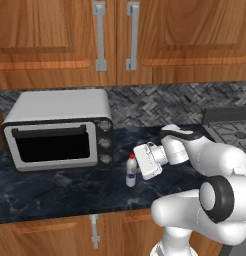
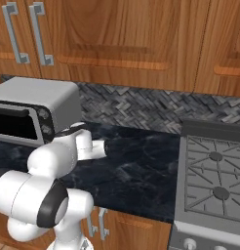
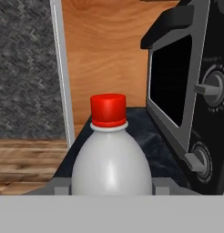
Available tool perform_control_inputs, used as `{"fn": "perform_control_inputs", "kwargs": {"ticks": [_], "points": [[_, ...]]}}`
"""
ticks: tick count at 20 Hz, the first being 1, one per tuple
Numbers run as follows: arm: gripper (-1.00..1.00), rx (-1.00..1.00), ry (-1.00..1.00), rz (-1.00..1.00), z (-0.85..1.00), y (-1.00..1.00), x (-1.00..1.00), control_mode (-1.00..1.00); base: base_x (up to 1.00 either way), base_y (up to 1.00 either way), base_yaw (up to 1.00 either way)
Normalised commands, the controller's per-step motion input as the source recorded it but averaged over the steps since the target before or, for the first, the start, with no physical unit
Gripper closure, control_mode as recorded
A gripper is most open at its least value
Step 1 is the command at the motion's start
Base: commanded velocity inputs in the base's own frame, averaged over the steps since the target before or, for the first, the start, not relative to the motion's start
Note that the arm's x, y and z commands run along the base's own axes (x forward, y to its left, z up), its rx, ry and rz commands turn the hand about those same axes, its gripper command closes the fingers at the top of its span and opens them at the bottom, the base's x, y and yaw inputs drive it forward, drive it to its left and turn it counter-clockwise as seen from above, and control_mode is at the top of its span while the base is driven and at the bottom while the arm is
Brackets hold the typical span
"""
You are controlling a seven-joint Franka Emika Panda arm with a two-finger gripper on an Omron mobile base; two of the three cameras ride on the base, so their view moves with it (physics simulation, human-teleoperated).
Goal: Take the bottled waters from the counter and place them in the freezer to freeze. Close the freezer door after placing the bottles.
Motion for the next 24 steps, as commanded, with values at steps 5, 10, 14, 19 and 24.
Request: {"fn": "perform_control_inputs", "kwargs": {"ticks": [5,10,14,19,24], "points": [[1.0,0.0,0.0,0.0,0.19,0.0,-0.11,-1.0,0.0,0.0,0.0],[1.0,0.02,-0.07,-0.01,0.6,0.01,-0.25,-1.0,0.0,0.0,0.0],[1.0,0.03,-0.03,0.0,0.45,0.16,-0.2,1.0,-0.13,0.12,0.0],[1.0,0.0,0.0,0.0,0.0,0.0,0.0,1.0,-0.92,0.81,0.0],[1.0,0.0,0.0,0.0,0.0,0.0,0.0,1.0,-1.0,1.0,0.0]]}}
